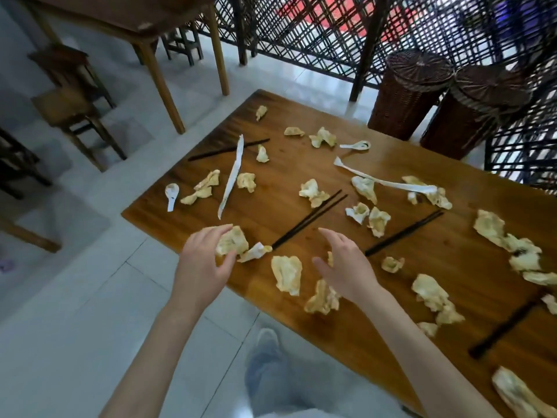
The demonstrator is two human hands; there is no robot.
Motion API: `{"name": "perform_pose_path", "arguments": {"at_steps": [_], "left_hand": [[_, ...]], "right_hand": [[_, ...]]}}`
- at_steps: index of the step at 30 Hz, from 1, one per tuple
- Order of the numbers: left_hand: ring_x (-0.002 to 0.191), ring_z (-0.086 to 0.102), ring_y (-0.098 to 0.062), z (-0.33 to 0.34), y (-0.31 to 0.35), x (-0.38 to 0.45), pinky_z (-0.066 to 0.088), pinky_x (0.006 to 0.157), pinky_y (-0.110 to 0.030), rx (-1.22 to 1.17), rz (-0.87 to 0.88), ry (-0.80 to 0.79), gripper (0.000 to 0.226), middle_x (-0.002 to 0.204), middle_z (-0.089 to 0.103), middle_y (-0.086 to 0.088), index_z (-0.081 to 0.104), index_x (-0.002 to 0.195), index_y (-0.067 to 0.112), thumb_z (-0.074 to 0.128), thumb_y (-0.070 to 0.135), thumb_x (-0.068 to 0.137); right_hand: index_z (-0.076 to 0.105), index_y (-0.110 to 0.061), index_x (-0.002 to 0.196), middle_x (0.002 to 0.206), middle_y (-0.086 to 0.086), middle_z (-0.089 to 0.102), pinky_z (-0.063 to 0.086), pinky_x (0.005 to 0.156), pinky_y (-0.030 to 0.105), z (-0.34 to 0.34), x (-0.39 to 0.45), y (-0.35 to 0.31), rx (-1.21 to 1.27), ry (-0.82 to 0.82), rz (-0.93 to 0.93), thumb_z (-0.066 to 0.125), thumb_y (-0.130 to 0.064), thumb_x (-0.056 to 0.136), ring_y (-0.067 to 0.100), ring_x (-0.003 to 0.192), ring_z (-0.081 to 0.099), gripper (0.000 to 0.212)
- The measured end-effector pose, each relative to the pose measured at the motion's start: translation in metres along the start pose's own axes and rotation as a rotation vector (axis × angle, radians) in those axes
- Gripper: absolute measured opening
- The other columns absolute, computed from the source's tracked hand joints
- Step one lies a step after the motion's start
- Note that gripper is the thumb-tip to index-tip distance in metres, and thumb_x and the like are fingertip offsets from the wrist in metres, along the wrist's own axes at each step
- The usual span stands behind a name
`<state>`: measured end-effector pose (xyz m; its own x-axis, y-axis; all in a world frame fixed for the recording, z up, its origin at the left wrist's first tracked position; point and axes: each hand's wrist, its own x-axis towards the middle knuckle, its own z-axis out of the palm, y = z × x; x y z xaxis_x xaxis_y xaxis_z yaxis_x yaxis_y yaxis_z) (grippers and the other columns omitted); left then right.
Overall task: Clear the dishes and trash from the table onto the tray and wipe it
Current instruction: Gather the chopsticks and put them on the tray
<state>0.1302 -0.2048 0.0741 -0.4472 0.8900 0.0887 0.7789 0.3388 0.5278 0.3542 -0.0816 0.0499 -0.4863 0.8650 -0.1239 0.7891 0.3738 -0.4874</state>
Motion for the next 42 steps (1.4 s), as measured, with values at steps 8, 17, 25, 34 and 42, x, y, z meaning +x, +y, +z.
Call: {"name": "perform_pose_path", "arguments": {"at_steps": [8,17,25,34,42], "left_hand": [[0.119,0.048,-0.015,0.020,-0.040,0.123,0.035,0.098,-0.027,0.024,0.048,-0.077,0.042,0.125,0.058,0.004,0.055,0.125,0.025,0.066,0.028,0.085],[0.115,0.052,-0.013,0.054,-0.067,0.211,0.040,0.097,-0.028,0.008,0.146,-0.192,0.039,0.121,0.060,0.005,0.057,0.123,0.025,0.066,0.027,0.085],[0.114,0.053,-0.017,0.072,-0.082,0.266,0.043,0.098,-0.032,0.003,0.311,-0.338,0.039,0.120,0.061,0.001,0.060,0.121,0.020,0.069,0.020,0.083],[0.114,0.052,-0.019,0.093,-0.082,0.294,0.042,0.095,-0.030,-0.020,0.372,-0.418,0.039,0.120,0.060,-0.003,0.059,0.123,0.017,0.067,0.017,0.084],[0.109,0.054,-0.018,0.102,-0.083,0.297,0.043,0.092,-0.029,-0.063,0.425,-0.398,0.039,0.116,0.062,-0.002,0.059,0.121,0.016,0.068,0.017,0.083]], "right_hand": [[0.033,-0.026,0.141,0.141,-0.003,0.044,0.048,0.086,0.029,0.030,0.109,-0.020,-0.016,-0.004,0.126,0.057,-0.036,0.089,0.018,0.125,0.044,0.058],[0.037,-0.022,0.140,0.141,-0.001,0.044,0.049,0.091,0.032,0.057,0.157,-0.021,-0.068,-0.003,0.327,0.058,-0.034,0.089,0.018,0.125,0.046,0.057],[0.047,-0.012,0.130,0.118,0.005,0.057,0.049,0.075,0.030,0.084,0.179,-0.028,0.023,0.128,0.678,0.055,-0.028,0.090,0.021,0.105,0.057,0.044],[0.050,-0.009,0.104,0.101,0.008,0.059,0.044,0.062,0.032,0.094,0.213,-0.016,0.025,0.109,1.055,0.061,-0.034,0.087,0.027,0.093,0.060,0.032],[0.053,-0.007,0.106,0.103,0.010,0.062,0.043,0.060,0.031,0.096,0.222,-0.008,0.061,0.103,1.159,0.062,-0.023,0.087,0.028,0.092,0.061,0.026]]}}
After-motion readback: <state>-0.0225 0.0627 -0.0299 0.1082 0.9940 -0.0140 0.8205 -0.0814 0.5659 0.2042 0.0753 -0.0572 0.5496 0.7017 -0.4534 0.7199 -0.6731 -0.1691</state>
